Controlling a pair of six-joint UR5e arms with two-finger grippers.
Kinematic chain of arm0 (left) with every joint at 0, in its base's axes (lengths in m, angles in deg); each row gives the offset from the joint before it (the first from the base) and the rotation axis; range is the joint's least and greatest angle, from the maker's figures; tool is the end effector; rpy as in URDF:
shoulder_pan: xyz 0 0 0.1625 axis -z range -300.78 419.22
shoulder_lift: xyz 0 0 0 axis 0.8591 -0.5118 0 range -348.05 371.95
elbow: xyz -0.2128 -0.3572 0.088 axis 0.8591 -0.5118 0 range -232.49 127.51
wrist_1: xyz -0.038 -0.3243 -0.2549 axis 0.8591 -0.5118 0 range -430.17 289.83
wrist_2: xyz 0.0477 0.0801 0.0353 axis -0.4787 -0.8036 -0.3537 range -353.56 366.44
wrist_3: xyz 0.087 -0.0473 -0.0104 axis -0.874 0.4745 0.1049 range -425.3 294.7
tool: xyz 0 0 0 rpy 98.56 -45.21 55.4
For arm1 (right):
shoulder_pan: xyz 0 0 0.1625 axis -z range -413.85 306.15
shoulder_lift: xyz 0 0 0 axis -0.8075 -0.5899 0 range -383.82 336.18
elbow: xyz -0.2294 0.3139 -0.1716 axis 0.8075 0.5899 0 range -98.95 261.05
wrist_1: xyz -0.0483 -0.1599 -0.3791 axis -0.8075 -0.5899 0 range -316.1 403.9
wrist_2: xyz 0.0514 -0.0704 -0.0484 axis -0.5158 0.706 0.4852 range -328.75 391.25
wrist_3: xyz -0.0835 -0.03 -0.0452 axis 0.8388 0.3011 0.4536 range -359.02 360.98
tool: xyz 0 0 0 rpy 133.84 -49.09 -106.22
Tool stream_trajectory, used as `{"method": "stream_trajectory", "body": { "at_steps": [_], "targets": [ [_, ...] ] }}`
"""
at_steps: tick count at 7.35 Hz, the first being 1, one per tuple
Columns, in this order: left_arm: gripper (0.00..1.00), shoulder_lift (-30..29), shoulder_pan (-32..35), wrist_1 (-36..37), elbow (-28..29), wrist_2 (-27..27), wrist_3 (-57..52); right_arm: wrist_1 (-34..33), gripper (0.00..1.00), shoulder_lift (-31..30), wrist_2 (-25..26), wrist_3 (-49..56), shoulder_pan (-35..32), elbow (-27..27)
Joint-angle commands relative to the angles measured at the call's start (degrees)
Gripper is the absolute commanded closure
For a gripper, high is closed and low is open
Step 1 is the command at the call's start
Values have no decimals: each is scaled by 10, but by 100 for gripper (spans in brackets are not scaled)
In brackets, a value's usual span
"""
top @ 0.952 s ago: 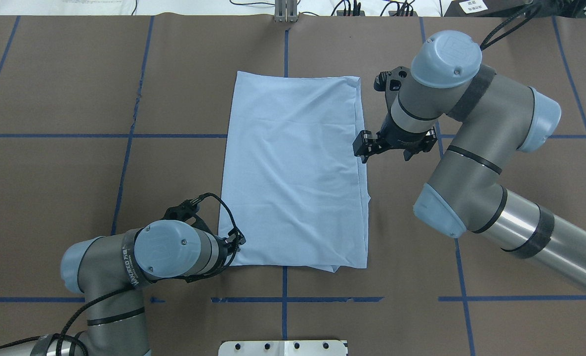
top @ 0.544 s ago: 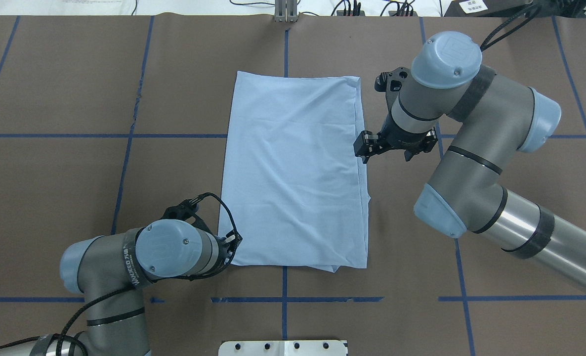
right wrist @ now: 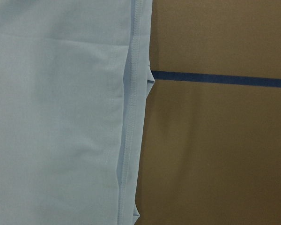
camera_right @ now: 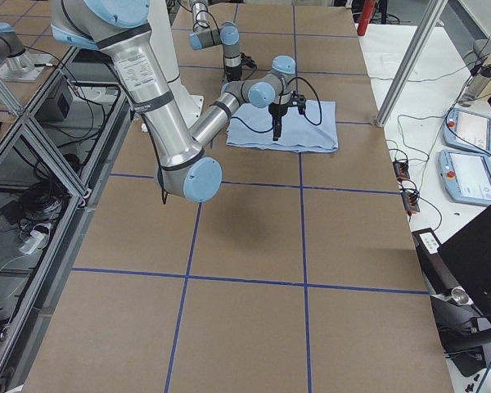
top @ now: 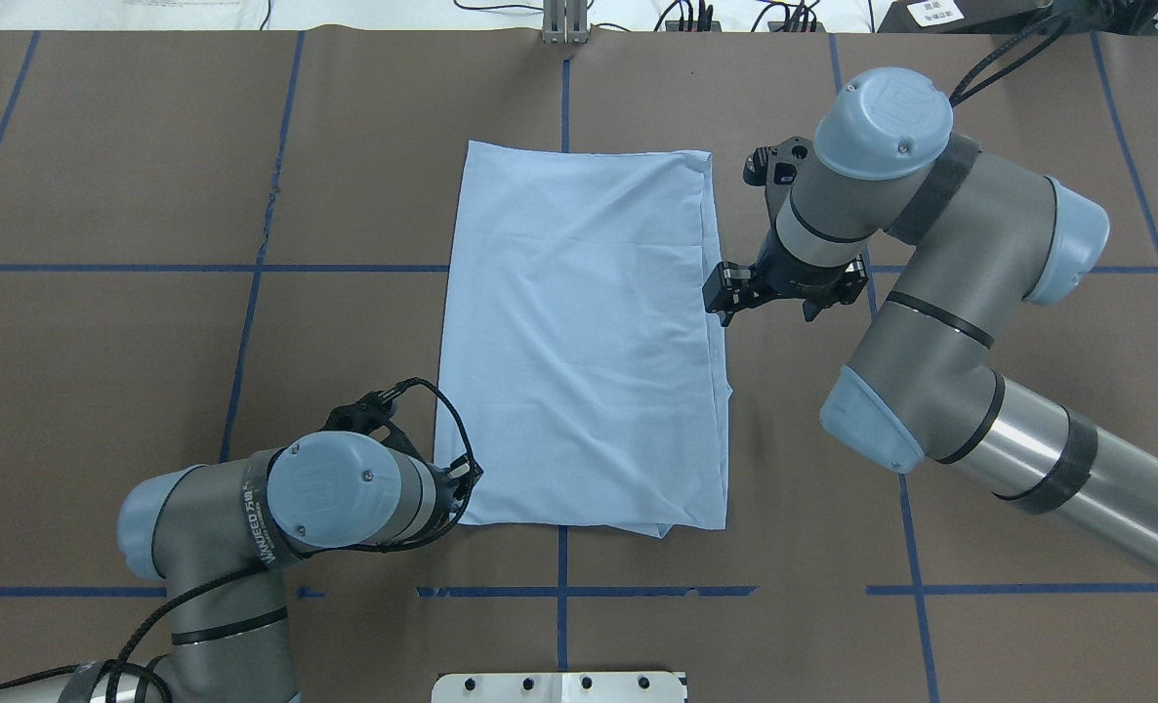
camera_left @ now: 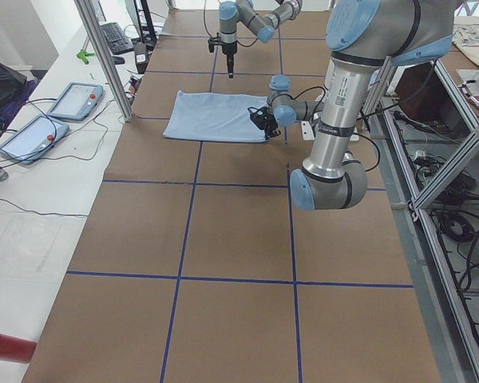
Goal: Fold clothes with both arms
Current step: 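Move both grippers to the shirt's near edge corners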
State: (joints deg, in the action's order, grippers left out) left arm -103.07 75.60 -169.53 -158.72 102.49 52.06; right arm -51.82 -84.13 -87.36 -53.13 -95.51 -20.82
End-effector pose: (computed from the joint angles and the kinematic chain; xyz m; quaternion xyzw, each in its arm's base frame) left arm 0.5548 -0.2911 0.2749 -0.0884 0.4203 -0.3154 0.8462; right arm -0.4182 -0.4868 0.2840 0.0035 -0.3797 -0.0295 0.9246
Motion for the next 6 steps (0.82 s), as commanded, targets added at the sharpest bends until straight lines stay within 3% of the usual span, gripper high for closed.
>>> {"method": "stream_trajectory", "body": {
  "at_steps": [1, 2, 3, 4, 6],
  "targets": [
    [100, 6, -2, 26, -33, 1, -5, 0, 0, -4, 0, -26, 7, -7],
    [100, 2, -5, 47, -46, 4, -5, 15, 0, -4, 4, -88, 28, -14],
    [100, 2, -6, 47, -47, 5, -6, 72, 0, -14, 18, -165, 55, -17],
    [100, 1, -6, 46, -47, 7, -7, 104, 0, -29, 51, -263, 96, -32],
    [100, 0, -12, 45, -46, 8, -7, 99, 0, -41, 138, -385, 186, -68]
  ]
}}
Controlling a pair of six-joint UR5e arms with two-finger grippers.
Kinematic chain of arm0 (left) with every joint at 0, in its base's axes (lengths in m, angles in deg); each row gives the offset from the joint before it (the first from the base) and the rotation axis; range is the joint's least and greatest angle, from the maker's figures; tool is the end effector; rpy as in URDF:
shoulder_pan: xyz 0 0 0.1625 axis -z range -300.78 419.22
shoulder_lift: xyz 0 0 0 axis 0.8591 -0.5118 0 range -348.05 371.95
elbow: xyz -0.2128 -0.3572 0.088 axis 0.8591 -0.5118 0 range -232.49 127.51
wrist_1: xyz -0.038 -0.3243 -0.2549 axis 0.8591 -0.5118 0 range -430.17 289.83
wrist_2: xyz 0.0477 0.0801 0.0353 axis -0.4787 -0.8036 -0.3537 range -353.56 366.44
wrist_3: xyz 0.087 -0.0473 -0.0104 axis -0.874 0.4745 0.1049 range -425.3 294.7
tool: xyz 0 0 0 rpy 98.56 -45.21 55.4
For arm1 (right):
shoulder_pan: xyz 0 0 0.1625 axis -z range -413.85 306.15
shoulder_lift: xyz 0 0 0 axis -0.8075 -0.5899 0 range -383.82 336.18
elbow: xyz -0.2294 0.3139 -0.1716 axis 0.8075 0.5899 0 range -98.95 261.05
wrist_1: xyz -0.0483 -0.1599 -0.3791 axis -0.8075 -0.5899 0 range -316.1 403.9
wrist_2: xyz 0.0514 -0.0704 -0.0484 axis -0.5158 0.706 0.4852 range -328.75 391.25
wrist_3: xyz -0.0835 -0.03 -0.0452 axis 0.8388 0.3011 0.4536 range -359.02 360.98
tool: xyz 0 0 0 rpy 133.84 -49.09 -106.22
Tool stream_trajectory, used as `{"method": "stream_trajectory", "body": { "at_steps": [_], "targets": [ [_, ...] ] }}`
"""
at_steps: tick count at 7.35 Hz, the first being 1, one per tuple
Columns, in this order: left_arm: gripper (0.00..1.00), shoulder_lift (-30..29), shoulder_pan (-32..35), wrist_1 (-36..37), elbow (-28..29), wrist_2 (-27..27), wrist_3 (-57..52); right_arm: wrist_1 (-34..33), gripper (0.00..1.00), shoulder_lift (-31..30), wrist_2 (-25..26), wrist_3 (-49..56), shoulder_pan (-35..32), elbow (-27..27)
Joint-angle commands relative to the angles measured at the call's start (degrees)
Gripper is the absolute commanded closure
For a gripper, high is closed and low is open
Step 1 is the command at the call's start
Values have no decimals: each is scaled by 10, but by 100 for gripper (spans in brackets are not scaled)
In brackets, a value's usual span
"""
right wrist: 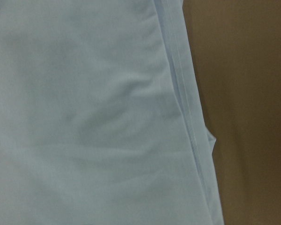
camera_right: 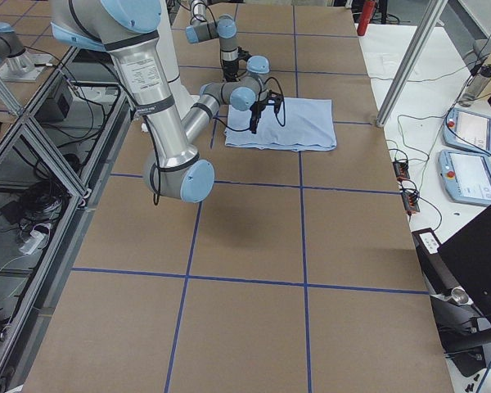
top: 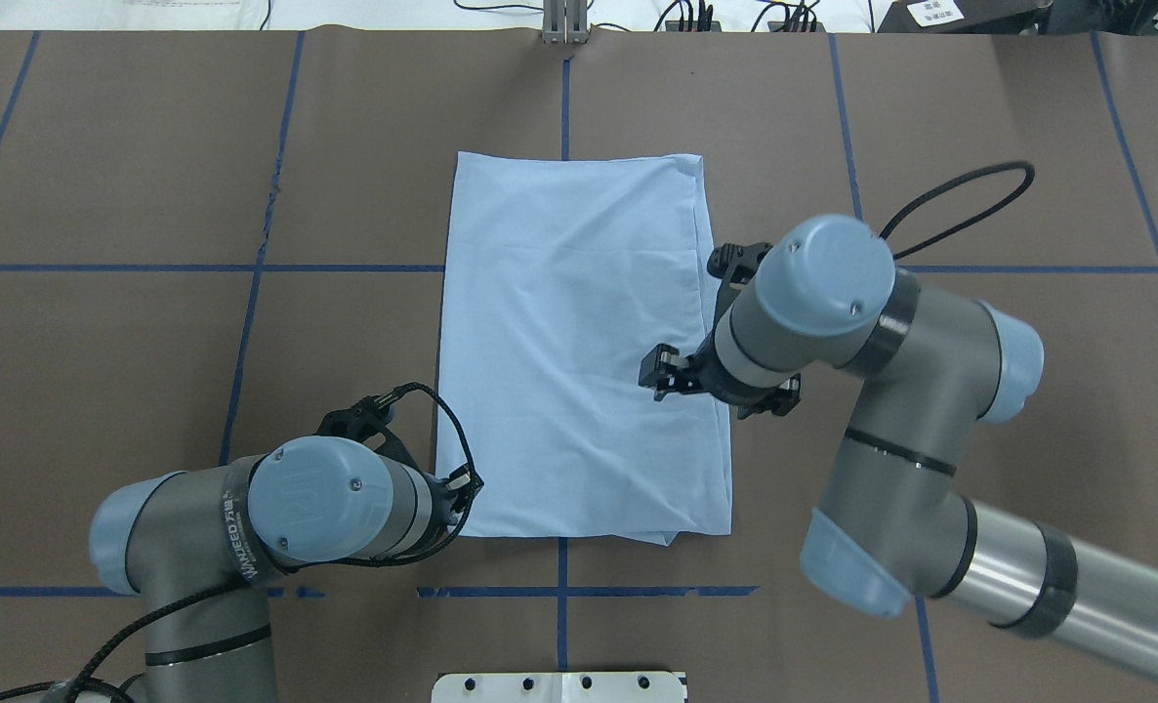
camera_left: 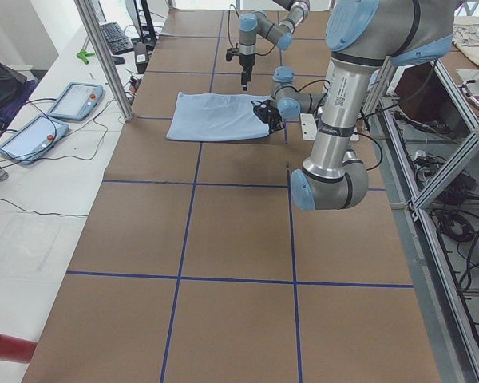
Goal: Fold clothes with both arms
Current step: 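Move both grippers to the shirt's near edge corners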
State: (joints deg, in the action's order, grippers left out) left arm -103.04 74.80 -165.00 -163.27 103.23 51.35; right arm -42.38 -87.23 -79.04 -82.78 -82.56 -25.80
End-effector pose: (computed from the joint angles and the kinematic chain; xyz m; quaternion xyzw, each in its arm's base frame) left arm 0.5384 -0.2763 0.2525 -0.0945 0.4194 -0.3015 0.8510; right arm -0.4887 -0.3804 0.2632 -0.0357 -0.4241 0.1066 0.8986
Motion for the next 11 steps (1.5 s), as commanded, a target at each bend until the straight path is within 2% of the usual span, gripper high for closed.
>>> {"method": "stream_trajectory", "body": {
  "at_steps": [1, 2, 3, 7, 11],
  "targets": [
    [100, -1, -6, 0, -1, 1, 0, 5, 0, -11, 100, -161, 91, -20],
    [100, -1, -6, 0, -1, 1, 0, 4, 0, -13, 144, -221, 122, -20],
    [100, -2, -6, 0, -1, 1, 0, 4, 0, -23, 167, -267, 140, -20],
    [100, -2, -6, -2, -1, 1, 0, 3, 0, -47, 169, -269, 157, -14],
    [100, 0, -6, -3, -1, 1, 0, 3, 0, -41, 169, -269, 158, -8]
  ]
}}
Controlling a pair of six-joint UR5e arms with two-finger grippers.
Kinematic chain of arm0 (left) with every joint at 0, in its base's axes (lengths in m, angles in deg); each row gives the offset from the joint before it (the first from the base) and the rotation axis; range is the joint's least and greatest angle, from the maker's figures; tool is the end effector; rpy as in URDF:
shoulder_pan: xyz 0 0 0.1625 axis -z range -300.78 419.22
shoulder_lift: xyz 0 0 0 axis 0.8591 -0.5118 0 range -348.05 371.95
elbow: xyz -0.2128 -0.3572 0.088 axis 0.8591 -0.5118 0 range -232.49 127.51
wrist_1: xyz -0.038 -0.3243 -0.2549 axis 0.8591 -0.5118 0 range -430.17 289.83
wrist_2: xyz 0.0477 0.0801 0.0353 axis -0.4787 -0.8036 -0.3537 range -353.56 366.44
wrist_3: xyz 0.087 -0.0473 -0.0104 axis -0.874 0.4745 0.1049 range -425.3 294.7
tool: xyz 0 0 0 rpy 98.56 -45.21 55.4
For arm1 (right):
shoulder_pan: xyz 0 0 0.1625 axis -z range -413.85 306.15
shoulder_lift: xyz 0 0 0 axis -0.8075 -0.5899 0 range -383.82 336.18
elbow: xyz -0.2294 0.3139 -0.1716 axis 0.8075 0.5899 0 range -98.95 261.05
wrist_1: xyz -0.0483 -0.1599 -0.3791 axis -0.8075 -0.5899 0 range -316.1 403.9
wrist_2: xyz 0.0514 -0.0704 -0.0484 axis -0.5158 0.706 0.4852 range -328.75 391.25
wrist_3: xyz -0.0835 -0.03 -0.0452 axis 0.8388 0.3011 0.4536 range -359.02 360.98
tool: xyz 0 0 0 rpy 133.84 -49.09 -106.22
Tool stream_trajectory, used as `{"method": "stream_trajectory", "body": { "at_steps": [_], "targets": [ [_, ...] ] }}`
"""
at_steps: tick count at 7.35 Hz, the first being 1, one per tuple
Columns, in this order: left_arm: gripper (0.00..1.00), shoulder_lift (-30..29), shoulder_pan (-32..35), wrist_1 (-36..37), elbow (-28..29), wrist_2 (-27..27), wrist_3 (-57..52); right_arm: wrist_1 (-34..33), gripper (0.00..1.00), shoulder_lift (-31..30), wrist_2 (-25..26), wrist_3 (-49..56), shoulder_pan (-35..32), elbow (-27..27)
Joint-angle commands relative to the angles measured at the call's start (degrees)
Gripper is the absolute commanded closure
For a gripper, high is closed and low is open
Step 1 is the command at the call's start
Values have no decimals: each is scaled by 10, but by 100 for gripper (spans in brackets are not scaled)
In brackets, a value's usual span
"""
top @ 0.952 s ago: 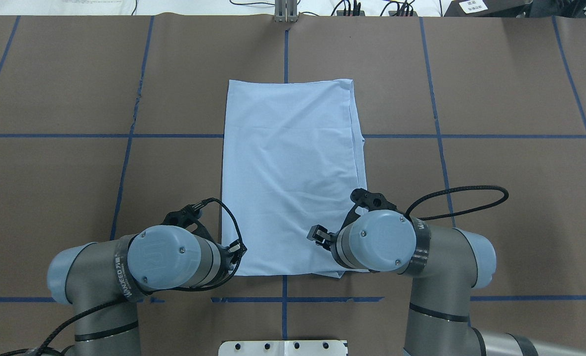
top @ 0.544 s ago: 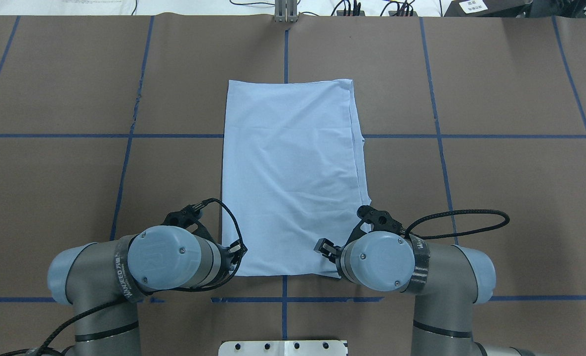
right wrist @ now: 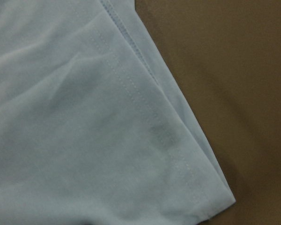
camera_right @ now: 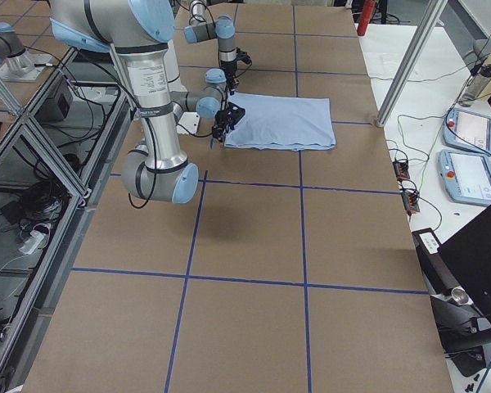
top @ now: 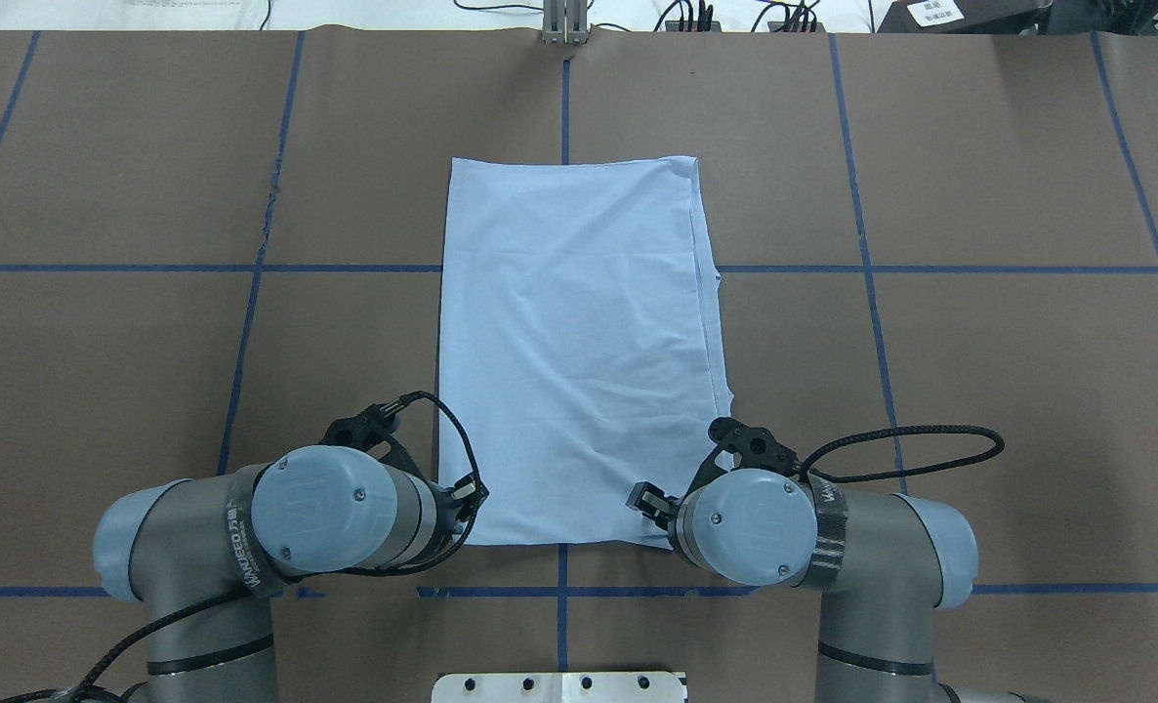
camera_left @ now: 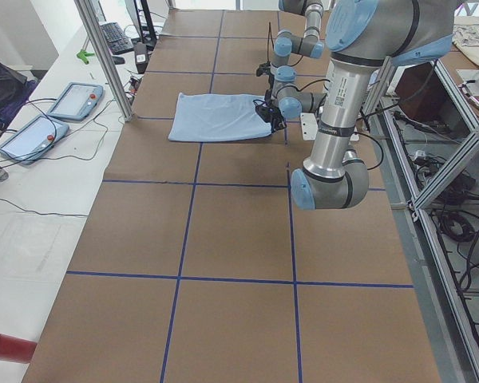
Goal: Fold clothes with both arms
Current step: 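Move both grippers to the shirt's near edge corners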
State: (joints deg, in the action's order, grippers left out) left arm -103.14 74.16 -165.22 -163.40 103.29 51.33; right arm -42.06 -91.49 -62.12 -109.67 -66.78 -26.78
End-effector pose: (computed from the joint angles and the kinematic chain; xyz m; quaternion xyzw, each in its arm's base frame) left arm 0.5409 -0.2700 0.2499 -0.0975 0.4224 -0.2956 0.8513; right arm -0.5582 -0.2590 0.3044 -0.0525 -0.3734 0.2569 0.8898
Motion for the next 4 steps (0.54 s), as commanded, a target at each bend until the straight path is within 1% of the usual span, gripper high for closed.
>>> {"method": "stream_trajectory", "body": {
  "at_steps": [1, 4],
  "targets": [
    [100, 3, 0, -2, 0, 0, 0, 0, 0, 3, 0, 1, -1, 2],
    [100, 5, 0, -3, 0, 0, 0, 1, 0, 4, 2, 6, -2, 5]
  ]
}}
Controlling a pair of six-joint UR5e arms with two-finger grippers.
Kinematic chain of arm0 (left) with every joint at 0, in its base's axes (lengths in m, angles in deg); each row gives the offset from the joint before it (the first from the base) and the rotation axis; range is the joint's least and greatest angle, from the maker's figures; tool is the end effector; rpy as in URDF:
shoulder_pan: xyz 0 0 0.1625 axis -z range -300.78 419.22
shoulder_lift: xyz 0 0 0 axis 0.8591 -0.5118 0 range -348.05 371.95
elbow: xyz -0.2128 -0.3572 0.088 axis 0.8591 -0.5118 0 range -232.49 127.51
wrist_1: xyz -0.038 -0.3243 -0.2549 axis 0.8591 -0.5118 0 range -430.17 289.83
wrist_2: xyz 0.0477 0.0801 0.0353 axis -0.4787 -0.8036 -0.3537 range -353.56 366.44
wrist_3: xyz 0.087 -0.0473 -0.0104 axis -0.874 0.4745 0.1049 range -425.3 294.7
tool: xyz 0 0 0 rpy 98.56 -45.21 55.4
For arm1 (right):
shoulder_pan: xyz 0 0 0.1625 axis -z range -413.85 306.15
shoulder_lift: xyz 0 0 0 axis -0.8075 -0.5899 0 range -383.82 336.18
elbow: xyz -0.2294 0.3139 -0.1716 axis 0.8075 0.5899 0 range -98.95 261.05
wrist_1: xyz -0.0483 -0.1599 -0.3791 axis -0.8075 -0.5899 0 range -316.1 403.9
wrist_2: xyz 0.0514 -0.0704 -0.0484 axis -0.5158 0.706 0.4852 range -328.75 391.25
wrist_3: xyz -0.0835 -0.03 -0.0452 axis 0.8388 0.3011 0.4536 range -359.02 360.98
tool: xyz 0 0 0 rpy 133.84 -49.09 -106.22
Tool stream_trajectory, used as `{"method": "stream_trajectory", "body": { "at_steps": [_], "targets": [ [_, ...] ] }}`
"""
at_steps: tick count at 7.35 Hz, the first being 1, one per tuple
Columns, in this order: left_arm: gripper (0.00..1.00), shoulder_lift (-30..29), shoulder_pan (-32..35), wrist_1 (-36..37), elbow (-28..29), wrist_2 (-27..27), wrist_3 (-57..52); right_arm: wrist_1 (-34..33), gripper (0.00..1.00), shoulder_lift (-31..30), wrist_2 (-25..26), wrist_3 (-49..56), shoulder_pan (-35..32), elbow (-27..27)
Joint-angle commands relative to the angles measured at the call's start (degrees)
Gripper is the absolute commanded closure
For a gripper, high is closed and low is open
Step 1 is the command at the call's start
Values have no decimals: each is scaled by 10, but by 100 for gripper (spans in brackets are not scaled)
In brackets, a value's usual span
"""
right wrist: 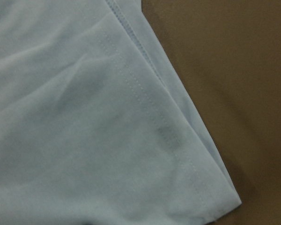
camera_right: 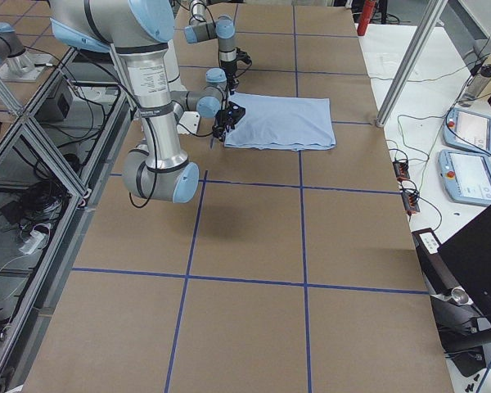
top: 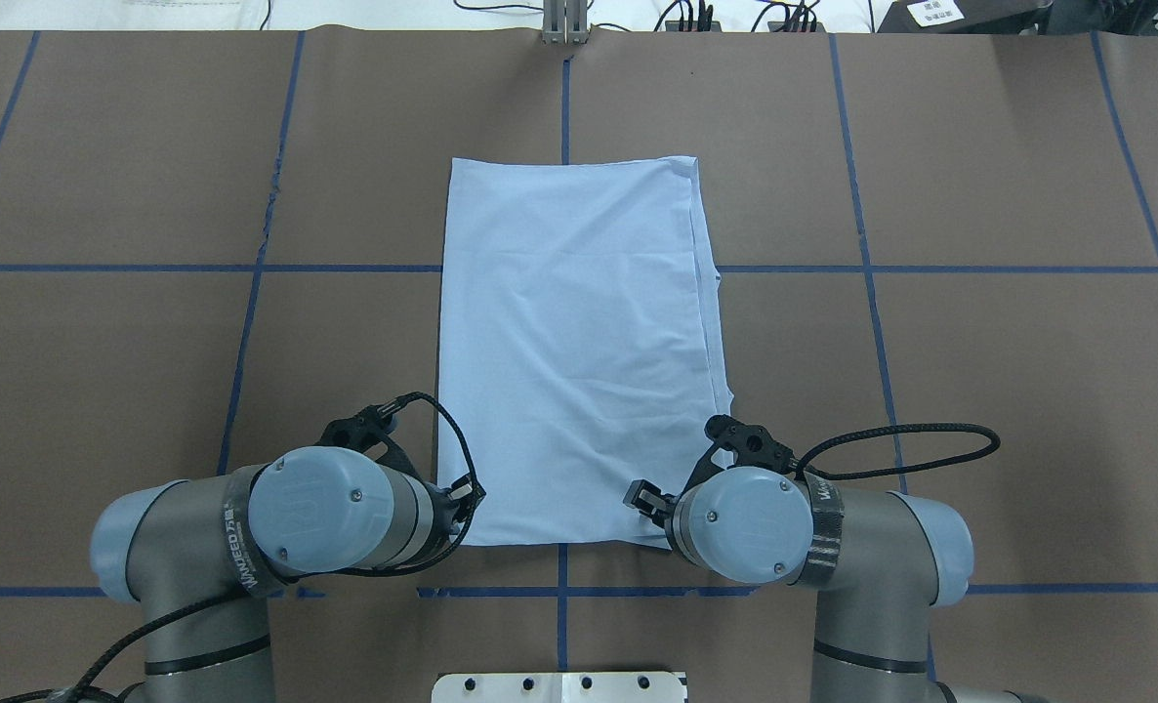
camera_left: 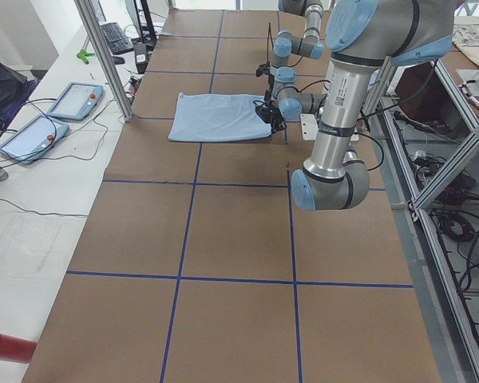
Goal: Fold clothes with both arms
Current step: 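Grasp the near edge corners of the shirt with both grippers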
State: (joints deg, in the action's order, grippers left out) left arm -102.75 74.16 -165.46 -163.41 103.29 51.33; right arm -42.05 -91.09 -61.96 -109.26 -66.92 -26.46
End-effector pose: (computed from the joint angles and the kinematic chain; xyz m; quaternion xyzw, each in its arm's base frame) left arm 0.5402 -0.2698 0.2533 -0.0974 0.4213 -0.2959 0.8518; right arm -0.5599 -0.2612 0.3027 -0.0494 -0.3745 0.2552 0.8901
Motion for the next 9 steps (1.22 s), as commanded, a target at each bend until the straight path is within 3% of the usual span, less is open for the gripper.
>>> {"method": "stream_trajectory", "body": {
  "at_steps": [1, 9],
  "targets": [
    [100, 1, 0, -1, 1, 0, 0, 1, 0, 0, 1, 4, 0, 2],
    [100, -5, 0, 0, 0, 0, 0, 1, 0, 14, 0, 4, 0, 16]
  ]
}}
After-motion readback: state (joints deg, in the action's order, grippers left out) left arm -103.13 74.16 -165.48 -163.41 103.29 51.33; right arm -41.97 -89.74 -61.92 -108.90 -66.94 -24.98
